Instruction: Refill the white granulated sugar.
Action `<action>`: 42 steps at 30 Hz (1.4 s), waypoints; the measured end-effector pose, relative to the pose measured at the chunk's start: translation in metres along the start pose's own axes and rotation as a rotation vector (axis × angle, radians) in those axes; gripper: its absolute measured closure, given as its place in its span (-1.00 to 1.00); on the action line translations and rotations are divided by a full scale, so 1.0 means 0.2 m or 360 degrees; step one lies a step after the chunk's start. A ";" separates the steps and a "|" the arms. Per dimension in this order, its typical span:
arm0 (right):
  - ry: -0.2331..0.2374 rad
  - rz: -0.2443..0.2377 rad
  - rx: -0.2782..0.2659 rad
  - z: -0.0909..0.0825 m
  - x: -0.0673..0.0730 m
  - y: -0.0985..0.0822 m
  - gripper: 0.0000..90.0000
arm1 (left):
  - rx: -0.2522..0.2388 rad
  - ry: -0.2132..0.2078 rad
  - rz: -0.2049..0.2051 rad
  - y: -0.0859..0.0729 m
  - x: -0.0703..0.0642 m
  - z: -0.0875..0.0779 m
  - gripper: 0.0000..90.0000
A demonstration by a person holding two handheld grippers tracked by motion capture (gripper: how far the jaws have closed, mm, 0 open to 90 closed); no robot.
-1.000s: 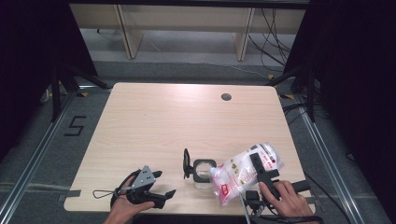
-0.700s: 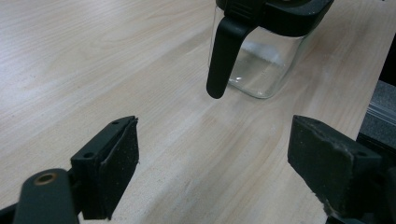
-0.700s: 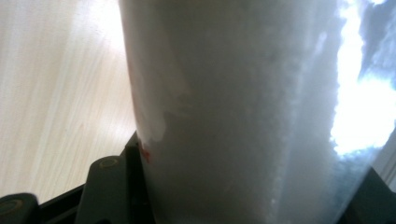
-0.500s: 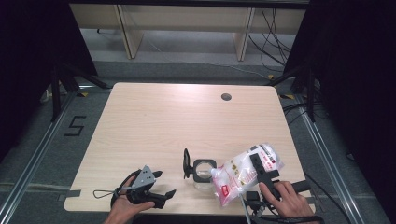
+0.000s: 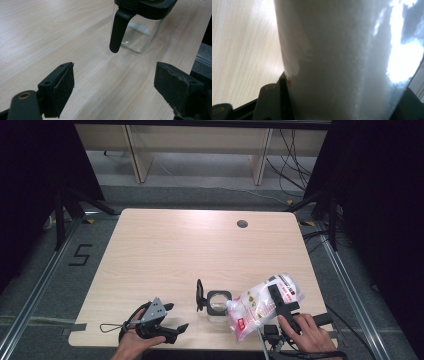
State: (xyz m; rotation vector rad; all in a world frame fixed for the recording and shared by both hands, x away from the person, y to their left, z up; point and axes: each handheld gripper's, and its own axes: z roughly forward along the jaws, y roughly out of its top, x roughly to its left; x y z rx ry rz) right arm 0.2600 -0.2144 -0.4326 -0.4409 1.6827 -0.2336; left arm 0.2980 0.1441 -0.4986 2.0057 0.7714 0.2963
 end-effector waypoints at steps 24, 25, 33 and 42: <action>0.0012 0.0075 -0.0007 0.00 0.01 -0.01 -0.08 | 0.0002 0.0011 -0.0003 0.00 0.00 0.00 -0.65; 0.0003 0.0045 -0.0017 0.00 0.01 -0.01 -0.07 | -0.0008 0.0005 -0.0012 0.00 0.00 0.00 -0.64; -0.0007 0.0012 -0.0021 0.00 0.00 -0.01 -0.08 | -0.0011 -0.0006 0.0025 0.00 0.01 0.00 -0.65; -0.0018 -0.0013 -0.0018 -0.01 -0.01 -0.01 -0.08 | -0.0005 0.0003 0.0027 0.00 0.01 0.00 -0.64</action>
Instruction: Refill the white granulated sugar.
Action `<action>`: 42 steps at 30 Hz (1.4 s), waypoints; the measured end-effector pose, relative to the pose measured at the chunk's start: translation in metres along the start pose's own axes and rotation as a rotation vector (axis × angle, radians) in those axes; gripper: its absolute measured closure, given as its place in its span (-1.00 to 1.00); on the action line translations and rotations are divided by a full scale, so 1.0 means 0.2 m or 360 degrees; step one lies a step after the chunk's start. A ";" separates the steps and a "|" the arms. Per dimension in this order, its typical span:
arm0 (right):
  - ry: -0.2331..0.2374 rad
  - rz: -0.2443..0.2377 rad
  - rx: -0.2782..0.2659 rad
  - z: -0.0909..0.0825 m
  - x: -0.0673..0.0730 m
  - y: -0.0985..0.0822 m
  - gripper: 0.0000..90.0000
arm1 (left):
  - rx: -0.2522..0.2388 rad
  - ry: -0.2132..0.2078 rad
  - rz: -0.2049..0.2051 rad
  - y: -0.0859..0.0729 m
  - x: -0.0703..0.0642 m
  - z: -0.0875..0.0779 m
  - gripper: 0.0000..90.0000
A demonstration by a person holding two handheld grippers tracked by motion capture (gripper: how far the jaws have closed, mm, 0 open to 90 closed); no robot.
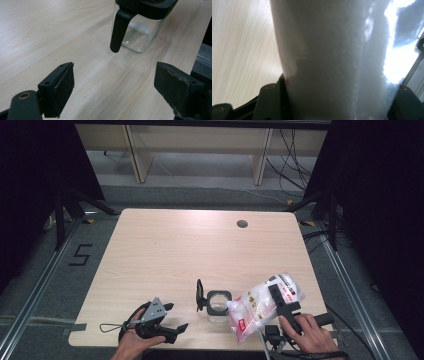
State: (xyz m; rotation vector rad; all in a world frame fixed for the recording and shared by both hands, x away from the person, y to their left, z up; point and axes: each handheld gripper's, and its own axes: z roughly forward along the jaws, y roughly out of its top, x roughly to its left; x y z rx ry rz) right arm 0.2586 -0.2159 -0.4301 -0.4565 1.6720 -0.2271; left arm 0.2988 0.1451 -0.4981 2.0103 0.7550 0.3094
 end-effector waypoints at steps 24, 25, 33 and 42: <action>0.0018 0.0122 0.0009 0.00 0.02 -0.01 -0.08 | -0.0002 -0.0003 -0.0003 0.00 0.00 0.00 -0.65; 0.0016 0.0092 0.0002 0.00 0.01 -0.01 -0.08 | -0.0005 -0.0008 -0.0003 0.00 0.00 0.00 -0.65; 0.0014 0.0052 0.0000 0.00 0.00 -0.01 -0.08 | -0.0004 -0.0007 -0.0002 0.00 0.00 0.00 -0.65; 0.0010 0.0030 0.0002 0.00 0.00 0.00 -0.08 | -0.0013 -0.0010 -0.0015 0.00 0.00 0.00 -0.65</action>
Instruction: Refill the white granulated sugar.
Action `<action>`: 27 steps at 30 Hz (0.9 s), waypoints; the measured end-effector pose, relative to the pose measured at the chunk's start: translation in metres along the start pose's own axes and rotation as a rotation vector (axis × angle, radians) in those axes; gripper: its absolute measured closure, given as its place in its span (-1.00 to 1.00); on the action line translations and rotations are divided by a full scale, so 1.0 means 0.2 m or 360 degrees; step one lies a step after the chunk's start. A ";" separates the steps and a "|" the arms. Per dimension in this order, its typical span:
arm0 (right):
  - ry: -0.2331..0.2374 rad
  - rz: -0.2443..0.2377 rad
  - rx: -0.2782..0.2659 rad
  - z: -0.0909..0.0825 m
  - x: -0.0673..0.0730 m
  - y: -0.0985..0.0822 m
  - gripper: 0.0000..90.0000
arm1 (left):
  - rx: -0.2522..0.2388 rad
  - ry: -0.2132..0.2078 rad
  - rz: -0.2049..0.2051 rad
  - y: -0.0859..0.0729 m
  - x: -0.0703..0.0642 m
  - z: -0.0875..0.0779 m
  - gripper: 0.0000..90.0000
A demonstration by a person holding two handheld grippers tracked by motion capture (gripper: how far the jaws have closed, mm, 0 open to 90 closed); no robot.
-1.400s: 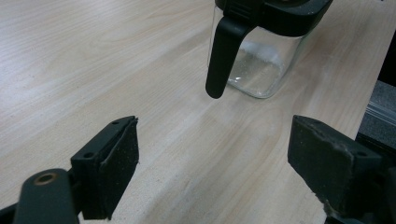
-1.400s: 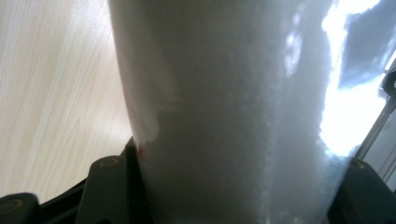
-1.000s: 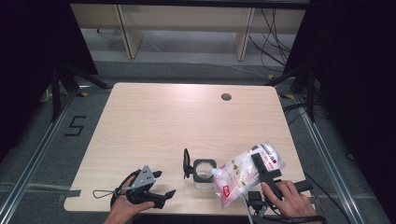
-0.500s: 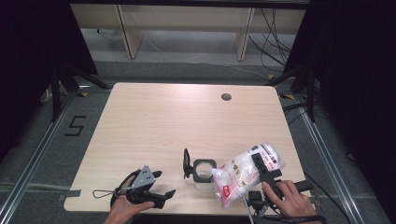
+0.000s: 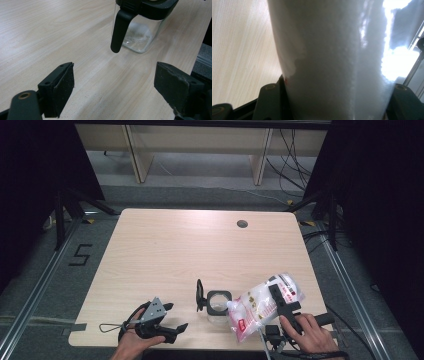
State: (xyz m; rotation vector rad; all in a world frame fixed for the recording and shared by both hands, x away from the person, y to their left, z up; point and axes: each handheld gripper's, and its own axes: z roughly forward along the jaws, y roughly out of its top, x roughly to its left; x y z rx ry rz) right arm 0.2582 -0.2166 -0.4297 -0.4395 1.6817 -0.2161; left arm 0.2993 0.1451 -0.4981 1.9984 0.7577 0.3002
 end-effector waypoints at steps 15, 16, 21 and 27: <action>-0.0003 0.0065 -0.0027 0.01 0.00 -0.02 -0.08 | 0.0010 0.0002 0.0009 0.00 0.00 0.00 -0.65; 0.0014 0.0037 -0.0018 0.00 0.00 -0.02 -0.08 | 0.0013 0.0002 0.0011 0.00 0.00 0.00 -0.65; -0.0005 0.0030 -0.0040 0.01 0.00 0.00 -0.08 | 0.0014 0.0000 0.0011 0.00 0.00 0.00 -0.65; -0.0006 0.0047 -0.0045 0.01 0.00 0.00 -0.08 | 0.0000 0.0004 -0.0042 -0.01 -0.01 0.01 -0.65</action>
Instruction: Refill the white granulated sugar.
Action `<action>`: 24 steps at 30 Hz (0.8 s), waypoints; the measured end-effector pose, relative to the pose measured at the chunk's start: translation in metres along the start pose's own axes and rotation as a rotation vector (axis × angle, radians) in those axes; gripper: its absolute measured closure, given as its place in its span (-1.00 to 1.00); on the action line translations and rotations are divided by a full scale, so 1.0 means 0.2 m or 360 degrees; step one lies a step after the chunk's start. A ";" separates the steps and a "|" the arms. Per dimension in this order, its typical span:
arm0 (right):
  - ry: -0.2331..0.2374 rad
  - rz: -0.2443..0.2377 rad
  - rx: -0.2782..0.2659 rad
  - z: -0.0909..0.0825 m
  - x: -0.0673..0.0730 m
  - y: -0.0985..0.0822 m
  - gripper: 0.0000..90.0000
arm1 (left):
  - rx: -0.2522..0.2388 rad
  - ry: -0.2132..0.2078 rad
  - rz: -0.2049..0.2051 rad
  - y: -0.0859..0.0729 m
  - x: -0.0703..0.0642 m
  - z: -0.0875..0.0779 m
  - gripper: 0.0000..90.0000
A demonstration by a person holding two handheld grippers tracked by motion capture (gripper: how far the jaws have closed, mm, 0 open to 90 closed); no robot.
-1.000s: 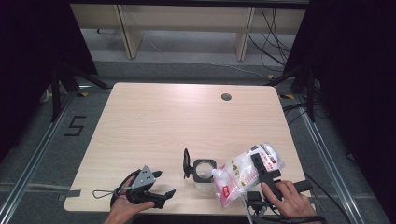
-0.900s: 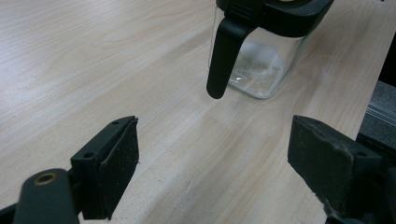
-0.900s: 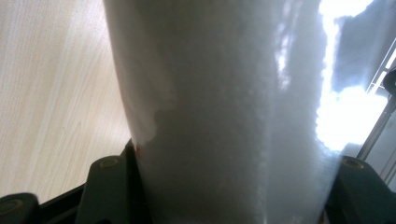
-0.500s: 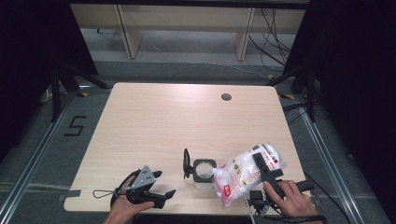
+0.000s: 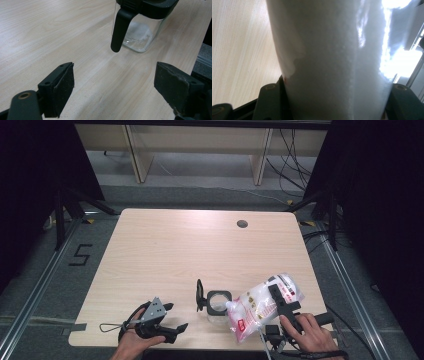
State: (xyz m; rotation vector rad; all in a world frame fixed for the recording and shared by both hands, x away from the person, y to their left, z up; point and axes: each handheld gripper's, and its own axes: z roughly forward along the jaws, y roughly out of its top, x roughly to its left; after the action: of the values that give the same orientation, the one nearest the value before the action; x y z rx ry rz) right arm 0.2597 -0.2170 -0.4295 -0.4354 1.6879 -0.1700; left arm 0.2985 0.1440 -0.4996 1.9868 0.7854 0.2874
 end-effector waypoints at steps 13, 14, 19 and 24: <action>0.0006 0.0007 -0.0008 0.01 0.00 0.00 -0.08 | 0.0010 0.0003 0.0000 0.00 0.01 0.00 -0.65; -0.0001 0.0000 -0.0015 0.01 0.00 0.00 -0.07 | 0.0007 0.0001 -0.0001 0.00 0.01 0.00 -0.65; 0.0001 0.0004 -0.0008 0.01 0.00 0.00 -0.07 | -0.0002 -0.0004 -0.0012 0.00 0.00 0.00 -0.65; 0.0001 0.0049 0.0009 0.01 0.00 -0.02 -0.07 | -0.0003 0.0002 -0.0003 0.00 0.01 0.00 -0.64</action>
State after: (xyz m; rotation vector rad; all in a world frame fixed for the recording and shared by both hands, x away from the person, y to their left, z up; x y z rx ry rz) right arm 0.2621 -0.2202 -0.4274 -0.4052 1.6937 -0.1521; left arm 0.3001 0.1455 -0.5004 1.9840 0.7875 0.2879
